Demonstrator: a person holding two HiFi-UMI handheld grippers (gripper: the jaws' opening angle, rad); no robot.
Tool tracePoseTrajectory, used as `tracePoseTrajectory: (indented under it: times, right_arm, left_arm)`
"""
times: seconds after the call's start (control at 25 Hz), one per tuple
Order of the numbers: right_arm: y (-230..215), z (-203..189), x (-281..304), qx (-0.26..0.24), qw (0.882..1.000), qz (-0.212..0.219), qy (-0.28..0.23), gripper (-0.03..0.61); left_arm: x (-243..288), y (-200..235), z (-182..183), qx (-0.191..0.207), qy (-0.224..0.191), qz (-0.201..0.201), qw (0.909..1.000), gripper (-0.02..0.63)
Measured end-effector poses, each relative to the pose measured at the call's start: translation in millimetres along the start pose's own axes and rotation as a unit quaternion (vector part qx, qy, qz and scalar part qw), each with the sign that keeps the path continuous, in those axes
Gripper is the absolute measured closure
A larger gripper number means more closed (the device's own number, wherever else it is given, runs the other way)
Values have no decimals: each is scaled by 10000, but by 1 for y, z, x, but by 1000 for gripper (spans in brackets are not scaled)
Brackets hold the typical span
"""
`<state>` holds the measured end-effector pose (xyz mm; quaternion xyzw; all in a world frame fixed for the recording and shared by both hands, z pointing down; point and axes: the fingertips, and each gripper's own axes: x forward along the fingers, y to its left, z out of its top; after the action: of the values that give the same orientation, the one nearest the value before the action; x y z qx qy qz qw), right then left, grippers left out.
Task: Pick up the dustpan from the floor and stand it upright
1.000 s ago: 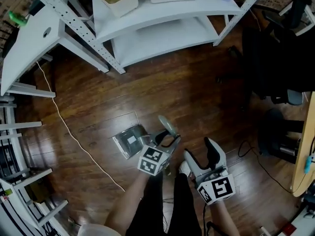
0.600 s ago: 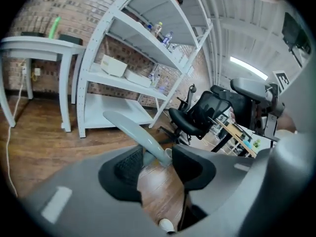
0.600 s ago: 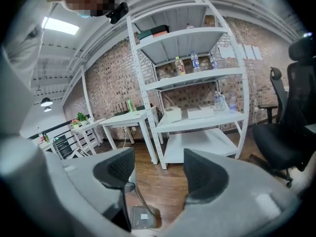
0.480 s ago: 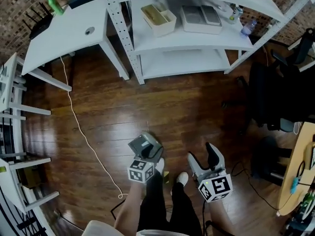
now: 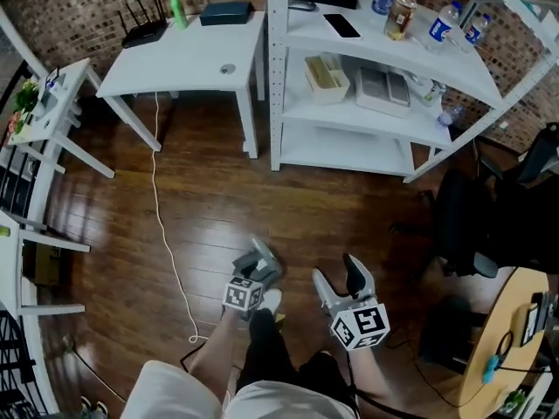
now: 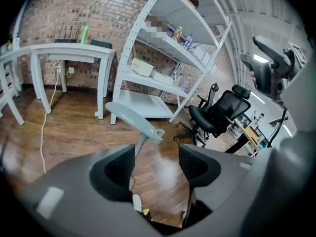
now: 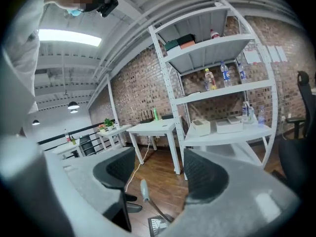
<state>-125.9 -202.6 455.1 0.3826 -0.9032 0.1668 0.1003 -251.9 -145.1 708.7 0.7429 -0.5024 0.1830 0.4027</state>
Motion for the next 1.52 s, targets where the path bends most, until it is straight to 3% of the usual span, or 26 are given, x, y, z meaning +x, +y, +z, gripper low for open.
tracePoseTrajectory:
  times: [0.16,0.32,0.48,0.64,0.8,0.88,1.2,1.36,1.52]
  right_arm:
    - [32,6,-62,-161,9978,566,-305,284]
    - [49,7,-170,-567,9904,1076,-656,284]
    - [49,-6,-284,-750,9866,1280,-679,271]
    - [55,2,-356,-917,9845,1231,-842,225]
    - [88,22,-389,-1436,9761,1256,-1039,210]
    - [104,30,-399,-1483,9744,1246,-1139,210]
    - [177,20,-429,-1331,9740,1338,-1254,216]
    - [207,26,-445,-1459,9704,1375,-1346,219]
    - [211,28,-455,-1423,9714,1288,-1396,230]
  left_arm:
    - [-56,-19,-34,-407,-297,641,9967,287]
    - [-143,-94,-47,-577,-1454,1235,9799,282]
    - [-236,-220,-56,-219,-2531,1661,9528,279]
    - [-309,-326,-46,398,-3186,2077,9240,276]
    - [-367,-384,-41,1204,-3540,2539,8920,276]
    - [-388,-396,-48,1372,-3679,2690,8795,273]
    - [-454,-408,-103,1103,-3993,2788,8664,268]
    - [-488,-408,-112,1072,-4123,2826,8595,279]
    - [-496,-410,-116,1070,-4189,2796,8573,279]
